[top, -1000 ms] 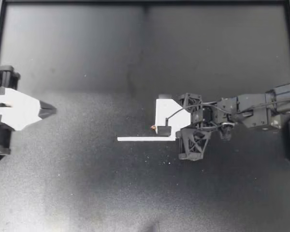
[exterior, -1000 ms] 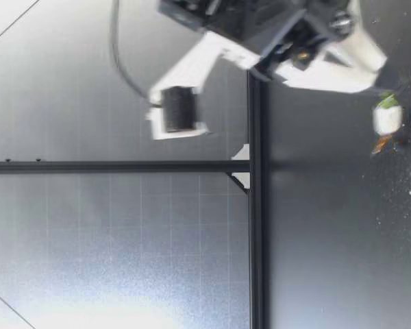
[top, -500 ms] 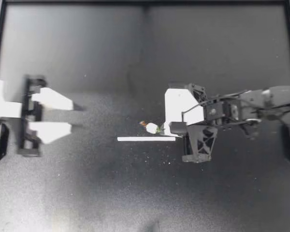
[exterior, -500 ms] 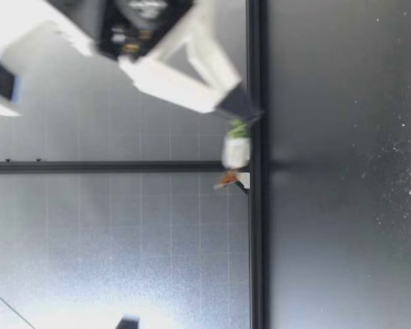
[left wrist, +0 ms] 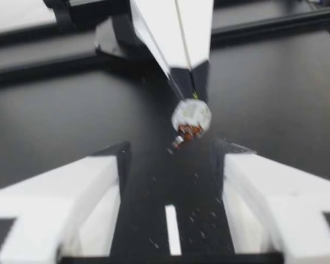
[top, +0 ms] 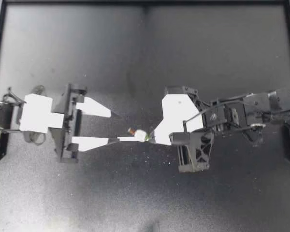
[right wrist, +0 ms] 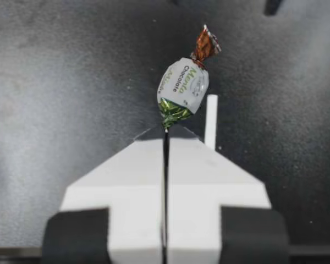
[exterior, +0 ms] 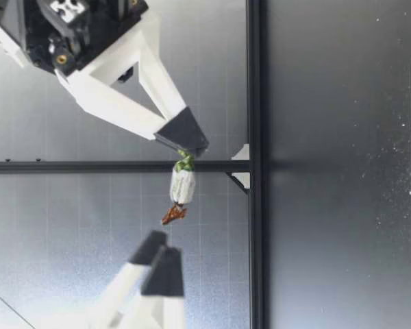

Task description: Pick up the candy and unwrap it.

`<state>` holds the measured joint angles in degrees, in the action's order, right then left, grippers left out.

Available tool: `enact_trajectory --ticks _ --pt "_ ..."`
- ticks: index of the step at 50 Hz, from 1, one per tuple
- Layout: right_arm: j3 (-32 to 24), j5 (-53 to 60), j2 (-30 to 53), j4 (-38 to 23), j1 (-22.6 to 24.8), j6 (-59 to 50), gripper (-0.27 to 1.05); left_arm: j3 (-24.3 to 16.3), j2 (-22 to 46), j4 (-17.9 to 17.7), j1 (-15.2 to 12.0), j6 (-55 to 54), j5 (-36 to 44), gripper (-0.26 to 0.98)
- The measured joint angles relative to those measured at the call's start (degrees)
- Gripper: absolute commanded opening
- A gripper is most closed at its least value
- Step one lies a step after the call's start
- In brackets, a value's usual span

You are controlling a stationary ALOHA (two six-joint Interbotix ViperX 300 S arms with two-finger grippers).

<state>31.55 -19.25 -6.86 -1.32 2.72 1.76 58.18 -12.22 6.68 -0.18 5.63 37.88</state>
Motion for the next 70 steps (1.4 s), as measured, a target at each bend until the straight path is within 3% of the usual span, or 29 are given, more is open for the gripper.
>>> enact_trajectory --ticks 34,41,54,70 --pt "-0.3 0.6 0.0 0.7 0.4 -0.1 -0.22 -2.8 3.3 0.3 1.1 1.4 -0.1 0.46" --pt "-0.3 0.7 0.0 0.7 0.4 -0.3 -0.22 -3.2 3.6 0.3 1.1 1.5 -0.2 0.32" --pt "-0.3 0.7 0.1 0.7 0.4 -0.2 -0.22 -3.1 3.6 0.3 1.2 0.7 -0.3 -0.12" --pt "0.8 1.1 -0.4 0.7 0.4 -1.0 -0.22 -1.6 2.2 0.4 1.5 -0.7 -0.4 -0.16"
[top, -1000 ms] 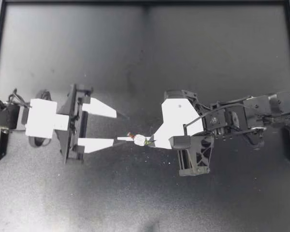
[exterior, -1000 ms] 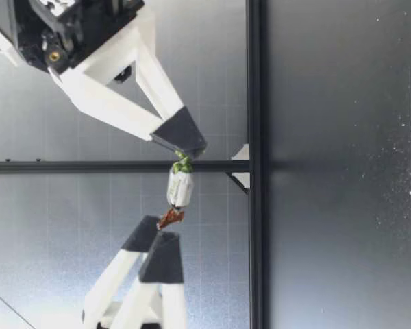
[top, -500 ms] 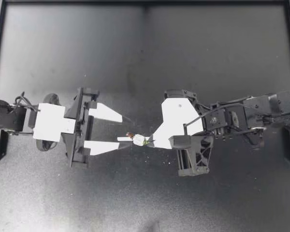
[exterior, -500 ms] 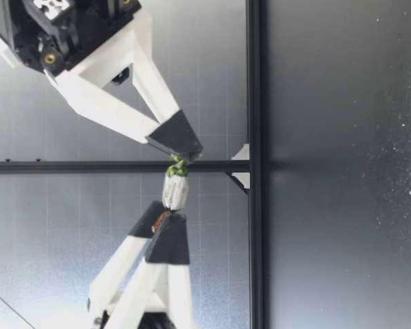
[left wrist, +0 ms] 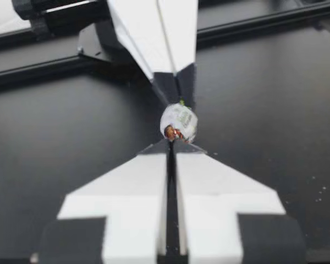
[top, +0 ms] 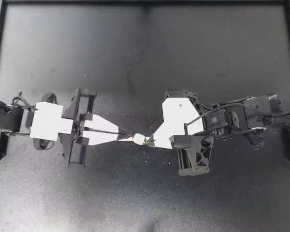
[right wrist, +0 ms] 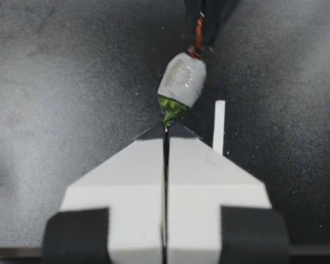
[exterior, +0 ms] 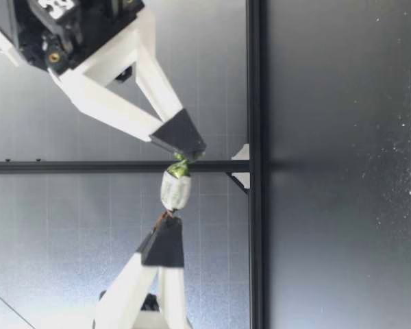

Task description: Pick up the candy and unwrap it.

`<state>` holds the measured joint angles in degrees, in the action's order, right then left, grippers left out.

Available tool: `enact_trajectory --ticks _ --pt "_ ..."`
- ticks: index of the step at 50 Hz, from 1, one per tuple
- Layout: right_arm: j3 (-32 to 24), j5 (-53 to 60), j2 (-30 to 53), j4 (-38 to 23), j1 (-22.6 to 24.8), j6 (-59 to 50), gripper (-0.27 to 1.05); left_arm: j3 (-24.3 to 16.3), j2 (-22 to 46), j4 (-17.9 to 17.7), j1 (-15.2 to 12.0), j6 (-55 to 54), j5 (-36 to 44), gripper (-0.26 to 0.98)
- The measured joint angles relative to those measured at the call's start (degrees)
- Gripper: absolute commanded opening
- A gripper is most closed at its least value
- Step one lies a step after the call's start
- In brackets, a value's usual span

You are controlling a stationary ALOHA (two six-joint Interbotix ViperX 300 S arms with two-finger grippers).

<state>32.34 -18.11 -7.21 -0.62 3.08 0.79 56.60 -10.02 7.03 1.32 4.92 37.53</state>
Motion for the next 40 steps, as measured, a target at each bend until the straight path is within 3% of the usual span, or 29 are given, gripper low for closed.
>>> enact_trajectory --ticks 18,40 --pt "5.0 4.2 -4.5 0.0 -0.9 -4.2 -0.22 0.6 -1.3 -0.4 0.4 -2.0 0.0 -0.16" --pt "2.4 5.3 -2.5 -1.6 -1.1 -3.3 -0.22 -0.4 0.5 -1.8 0.5 -2.3 0.2 -0.16"
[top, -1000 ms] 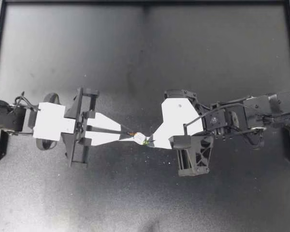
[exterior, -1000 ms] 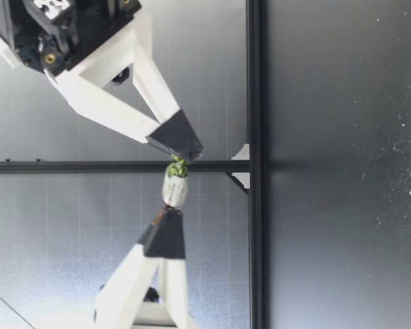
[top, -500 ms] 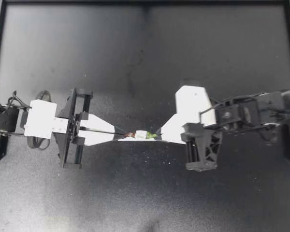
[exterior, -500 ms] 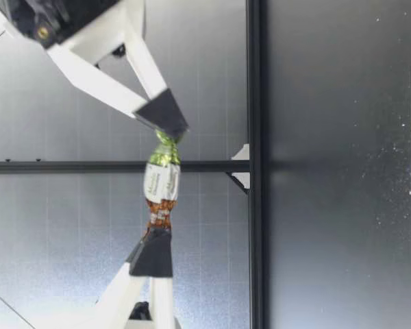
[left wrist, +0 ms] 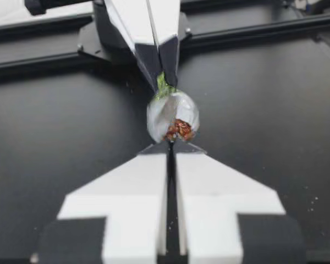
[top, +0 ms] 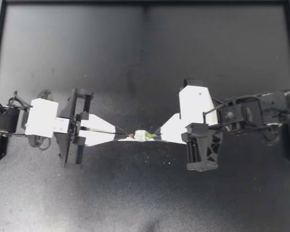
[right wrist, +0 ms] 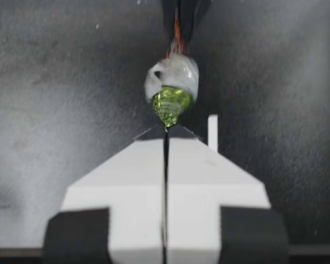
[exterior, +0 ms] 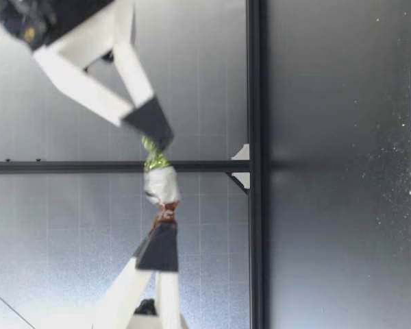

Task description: Pick up the candy and unwrap it.

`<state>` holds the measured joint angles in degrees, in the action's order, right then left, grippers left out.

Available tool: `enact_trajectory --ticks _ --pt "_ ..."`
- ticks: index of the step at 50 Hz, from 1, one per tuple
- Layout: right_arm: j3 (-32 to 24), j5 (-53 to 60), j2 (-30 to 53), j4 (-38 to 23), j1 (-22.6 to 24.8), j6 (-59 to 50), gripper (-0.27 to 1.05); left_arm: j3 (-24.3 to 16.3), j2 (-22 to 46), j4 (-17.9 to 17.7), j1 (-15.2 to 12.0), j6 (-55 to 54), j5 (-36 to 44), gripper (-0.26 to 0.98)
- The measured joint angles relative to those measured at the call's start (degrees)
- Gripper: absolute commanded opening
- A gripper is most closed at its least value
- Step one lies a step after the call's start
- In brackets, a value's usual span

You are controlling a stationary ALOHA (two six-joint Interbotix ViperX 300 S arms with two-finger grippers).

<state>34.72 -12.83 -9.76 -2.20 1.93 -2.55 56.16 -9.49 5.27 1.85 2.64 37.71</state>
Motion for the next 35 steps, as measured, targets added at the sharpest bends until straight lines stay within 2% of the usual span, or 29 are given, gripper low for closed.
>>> enact_trajectory --ticks 14,35 --pt "-0.8 -0.4 1.2 -0.2 0.0 -0.6 -0.22 -0.5 0.8 -1.3 0.1 0.0 0.2 -0.16" --pt "3.3 0.2 -1.7 0.1 -0.2 -3.5 -0.22 0.8 -1.0 -1.6 0.1 0.0 0.3 -0.16"
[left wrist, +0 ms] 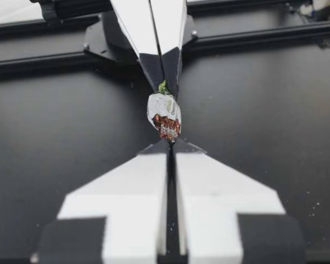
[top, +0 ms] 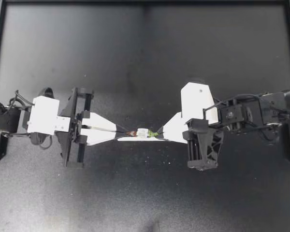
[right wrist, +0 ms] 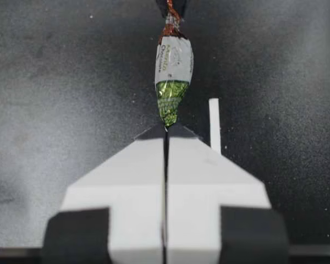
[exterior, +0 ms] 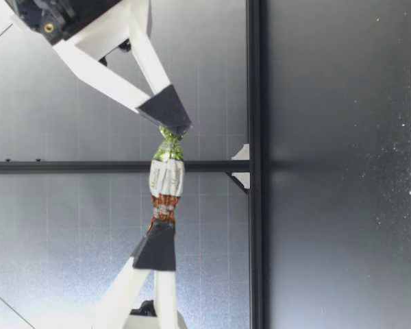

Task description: Pick up the candy and unwrap it.

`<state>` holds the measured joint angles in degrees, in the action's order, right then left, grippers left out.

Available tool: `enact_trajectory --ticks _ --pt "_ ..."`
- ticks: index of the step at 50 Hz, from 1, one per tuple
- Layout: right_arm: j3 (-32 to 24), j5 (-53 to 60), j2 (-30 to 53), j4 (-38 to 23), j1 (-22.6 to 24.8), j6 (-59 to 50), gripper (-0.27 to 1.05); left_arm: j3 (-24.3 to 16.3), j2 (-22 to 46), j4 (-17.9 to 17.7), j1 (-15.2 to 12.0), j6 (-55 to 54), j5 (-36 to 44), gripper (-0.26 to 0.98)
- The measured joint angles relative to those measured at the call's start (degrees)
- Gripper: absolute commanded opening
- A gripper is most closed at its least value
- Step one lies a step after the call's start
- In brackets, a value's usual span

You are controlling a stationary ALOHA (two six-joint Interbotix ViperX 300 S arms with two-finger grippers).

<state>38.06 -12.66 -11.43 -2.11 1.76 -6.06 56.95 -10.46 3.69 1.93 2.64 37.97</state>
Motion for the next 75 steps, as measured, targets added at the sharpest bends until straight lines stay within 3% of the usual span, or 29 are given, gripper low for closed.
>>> enact_trajectory --ticks 36,45,56,67,75 --pt "-1.8 1.7 1.7 -0.9 -0.1 1.3 -0.17 -1.4 1.3 -0.4 0.0 0.4 0.0 -0.16" --pt "-1.5 2.0 1.8 -0.9 -0.1 1.3 0.04 -1.3 1.3 -0.5 0.0 2.8 -0.2 -0.16" --pt "-0.4 3.8 2.1 -0.9 -0.1 1.6 0.59 -1.3 1.3 -0.5 0.0 7.9 -1.9 -0.16" --pt "4.1 13.4 1.0 -0.3 -0.5 0.4 0.57 -1.6 -0.4 -0.5 0.0 16.4 -8.0 -0.16" --pt "8.0 26.4 -1.1 2.1 -1.9 -3.9 0.57 -2.5 -2.7 -0.4 0.0 22.2 -11.3 -0.16"
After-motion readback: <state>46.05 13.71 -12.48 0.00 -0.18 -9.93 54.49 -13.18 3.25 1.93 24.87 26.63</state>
